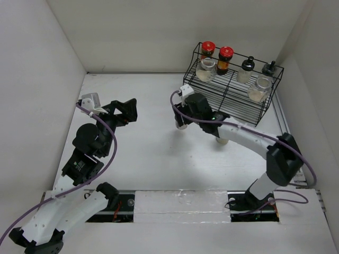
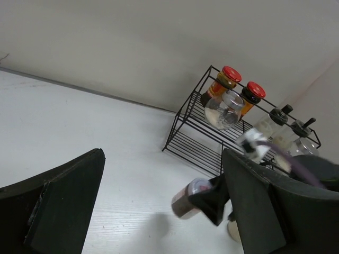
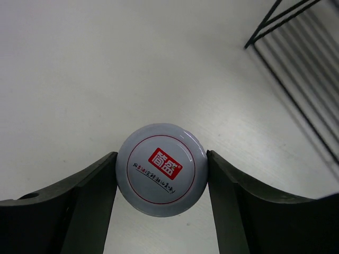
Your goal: Organize the condiment bottles
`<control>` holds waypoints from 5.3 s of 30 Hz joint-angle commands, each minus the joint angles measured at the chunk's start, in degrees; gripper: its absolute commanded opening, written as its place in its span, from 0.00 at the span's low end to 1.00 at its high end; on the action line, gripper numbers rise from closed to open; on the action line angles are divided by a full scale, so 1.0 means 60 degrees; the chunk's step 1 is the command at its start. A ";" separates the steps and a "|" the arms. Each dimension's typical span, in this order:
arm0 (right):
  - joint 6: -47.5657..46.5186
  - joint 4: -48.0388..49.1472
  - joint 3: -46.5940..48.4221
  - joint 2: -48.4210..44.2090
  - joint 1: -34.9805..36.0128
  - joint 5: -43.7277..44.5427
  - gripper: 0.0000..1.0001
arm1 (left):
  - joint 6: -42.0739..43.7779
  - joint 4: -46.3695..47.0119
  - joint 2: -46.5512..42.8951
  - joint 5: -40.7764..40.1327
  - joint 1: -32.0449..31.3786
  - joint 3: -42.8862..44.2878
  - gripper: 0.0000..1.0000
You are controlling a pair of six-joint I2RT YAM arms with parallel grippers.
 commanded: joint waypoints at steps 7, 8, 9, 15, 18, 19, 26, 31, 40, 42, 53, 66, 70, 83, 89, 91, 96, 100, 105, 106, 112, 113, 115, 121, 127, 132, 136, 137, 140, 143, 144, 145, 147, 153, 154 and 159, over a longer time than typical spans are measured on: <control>-0.0372 0.1416 0.1299 -0.2468 -0.2177 0.0589 0.48 | 0.0115 0.0397 -0.0171 0.0198 0.0022 -0.0008 0.87; -0.0372 0.1416 0.1300 -0.2468 -0.2673 0.0444 0.48 | 0.0115 0.0397 -0.0171 0.0198 0.0022 -0.0008 0.87; -0.0372 0.1416 0.1532 -0.2468 -0.2910 0.0327 0.48 | 0.0115 0.0397 -0.0171 0.0198 0.0022 -0.0008 0.87; -0.0372 0.1517 0.1959 -0.2249 -0.4417 0.0120 0.47 | 0.0115 0.0397 -0.0171 0.0198 0.0022 -0.0008 0.87; -0.0372 0.1605 0.2236 -0.1927 -0.5077 -0.0229 0.47 | 0.0202 0.0397 -0.0171 0.0198 0.0022 -0.0008 0.87; -0.0372 0.1606 0.2238 -0.1824 -0.5240 -0.0391 0.47 | 0.0203 0.0397 -0.0084 0.0198 0.0022 -0.0008 0.87; -0.0284 0.1914 0.2853 -0.0813 -0.5666 -0.1080 0.46 | 0.0203 0.0397 0.0004 0.0110 0.0022 -0.0008 0.87; -0.0284 0.2207 0.2941 -0.0199 -0.5666 -0.1300 0.46 | 0.0291 0.0397 0.0005 0.0022 0.0022 -0.0008 0.87; -0.0284 0.2295 0.3218 0.0534 -0.5345 -0.1359 0.50 | 0.0291 0.0397 0.0093 0.0022 0.0022 -0.0008 0.87; -0.0284 0.2295 0.3219 0.0638 -0.5344 -0.1359 0.54 | 0.0291 0.0397 0.0093 0.0022 0.0022 -0.0008 0.87; -0.0284 0.2016 0.3219 0.0053 -0.5168 -0.1022 0.94 | 0.0291 0.0397 0.0093 0.0022 0.0022 -0.0008 0.87; 0.1236 0.2134 -0.1946 -0.5009 -0.3515 0.0792 0.29 | 0.0291 0.0397 -0.0170 0.0198 0.0022 -0.0008 0.87; 0.1766 -0.0010 -0.3444 -0.6362 -0.2592 0.1613 0.78 | 0.0203 0.0485 -0.0171 0.0285 0.0022 -0.0008 0.87; 0.2822 -0.2042 -0.4720 -0.6896 -0.2340 0.2700 1.00 | 0.0203 0.0485 -0.0259 0.0373 0.0022 -0.0008 0.87; 0.2252 -0.1208 -0.4237 -0.5881 -0.2648 0.2378 1.00 | 0.0203 0.0485 -0.0346 0.0461 0.0022 -0.0008 0.87; 0.2250 -0.0857 -0.4237 -0.5618 -0.2735 0.2187 1.00 | 0.0203 0.0485 -0.0346 0.0461 0.0022 -0.0008 0.87; 0.2250 -0.0416 -0.4324 -0.5208 -0.2839 0.2815 0.93 | 0.0203 0.0485 -0.0346 0.0461 0.0022 -0.0008 0.87; 0.2162 -0.0064 -0.4427 -0.4842 -0.2941 0.2816 0.76 | 0.0203 0.0485 -0.0346 0.0461 0.0022 -0.0008 0.87; 0.2074 -0.0064 -0.4135 -0.5015 -0.2854 0.3150 0.60 | 0.0203 0.0485 -0.0259 0.0461 0.0022 -0.0008 0.87; 0.1973 -0.0064 -0.4019 -0.5191 -0.2708 0.3240 0.60 | 0.0203 0.0485 -0.0259 0.0461 0.0022 -0.0008 0.87; 0.1123 0.0578 -0.2174 -0.6042 -0.2590 0.3154 0.59 | 0.0203 0.0485 -0.0171 0.0461 0.0022 -0.0008 0.87; 0.1006 0.0740 -0.1911 -0.6042 -0.2691 0.3153 0.59 | 0.0203 0.0485 -0.0171 0.0461 0.0022 -0.0008 0.87; 0.0786 0.0888 -0.1091 -0.5693 -0.2896 0.3153 0.59 | 0.0203 0.0485 -0.0171 0.0461 0.0022 -0.0008 0.87; 0.0243 0.2073 -0.0092 -0.5075 -0.4009 0.2817 0.56 | 0.0203 0.0485 -0.0171 0.0461 0.0022 -0.0008 0.87; 0.0039 0.2339 0.0962 -0.3685 -0.5297 0.1748 0.56 | 0.0203 0.0485 -0.0171 0.0373 0.0022 -0.0008 0.87; -0.0050 0.2427 0.1505 -0.2427 -0.6046 0.0664 0.56 | 0.0291 0.0485 -0.0069 0.0183 0.0022 -0.0008 0.87; -0.0050 0.2544 0.1608 -0.1811 -0.6149 0.0312 0.56 | 0.0291 0.0485 0.0034 0.0183 0.0022 -0.0008 0.87; -0.0050 0.2631 0.1608 -0.1722 -0.6149 0.0311 0.56 | 0.0291 0.0485 0.0034 0.0183 0.0022 -0.0008 0.87; 0.0038 0.2632 0.1696 -0.1385 -0.6236 0.0311 0.56 | 0.0291 0.0485 0.0122 0.0095 0.0022 -0.0008 0.87; 0.0038 0.2632 0.1609 -0.1164 -0.6237 0.0224 0.56 | 0.0291 0.0485 0.0122 0.0095 0.0022 -0.0008 0.87; 0.0038 0.2719 0.1608 -0.1033 -0.6237 0.0223 0.56 | 0.0291 0.0485 0.0122 0.0095 0.0022 -0.0008 0.87; 0.0038 0.2720 0.1608 -0.1032 -0.6237 0.0223 0.56 | 0.0291 0.0485 0.0122 0.0095 0.0022 -0.0008 0.87; 0.0125 0.2720 0.1608 -0.0915 -0.6237 0.0136 0.61 | 0.0291 0.0485 0.0210 0.0095 0.0022 -0.0008 0.88; 0.0126 0.2720 0.1520 -0.1002 -0.6237 0.0135 0.90 | 0.0379 0.0485 0.0313 0.0519 0.0022 -0.0008 0.99; 0.0213 0.2720 0.1520 -0.1003 -0.6237 0.0135 0.94 | 0.0379 0.0485 0.0400 0.0520 0.0022 -0.0008 0.99; 0.0214 0.2632 0.1710 -0.1763 -0.6149 0.0033 1.00 | 0.0467 0.0485 0.0401 0.0856 0.0022 0.0080 0.99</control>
